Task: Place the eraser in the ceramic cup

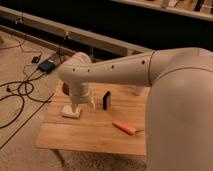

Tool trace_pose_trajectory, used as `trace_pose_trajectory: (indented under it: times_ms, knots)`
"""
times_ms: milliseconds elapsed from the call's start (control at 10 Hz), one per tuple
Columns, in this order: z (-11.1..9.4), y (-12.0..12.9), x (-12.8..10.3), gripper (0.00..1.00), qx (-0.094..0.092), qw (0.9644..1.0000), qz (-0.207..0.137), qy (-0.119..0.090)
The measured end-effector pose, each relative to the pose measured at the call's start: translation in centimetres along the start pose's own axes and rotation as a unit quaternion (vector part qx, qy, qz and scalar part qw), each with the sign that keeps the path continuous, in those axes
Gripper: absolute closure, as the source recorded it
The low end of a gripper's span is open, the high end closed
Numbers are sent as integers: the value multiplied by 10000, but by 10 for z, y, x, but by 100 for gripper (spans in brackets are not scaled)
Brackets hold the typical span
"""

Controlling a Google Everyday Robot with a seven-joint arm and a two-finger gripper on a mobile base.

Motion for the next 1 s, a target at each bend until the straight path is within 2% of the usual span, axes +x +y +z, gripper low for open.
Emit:
trace_pose_trajectory:
  times_ms: [400, 700, 1000]
  knots:
    - [-1, -8, -5, 35, 0, 10000, 80, -14]
    - [2, -41, -24, 35, 118, 9993, 353, -37]
    - [16, -62, -43, 35, 219, 9983, 540, 77]
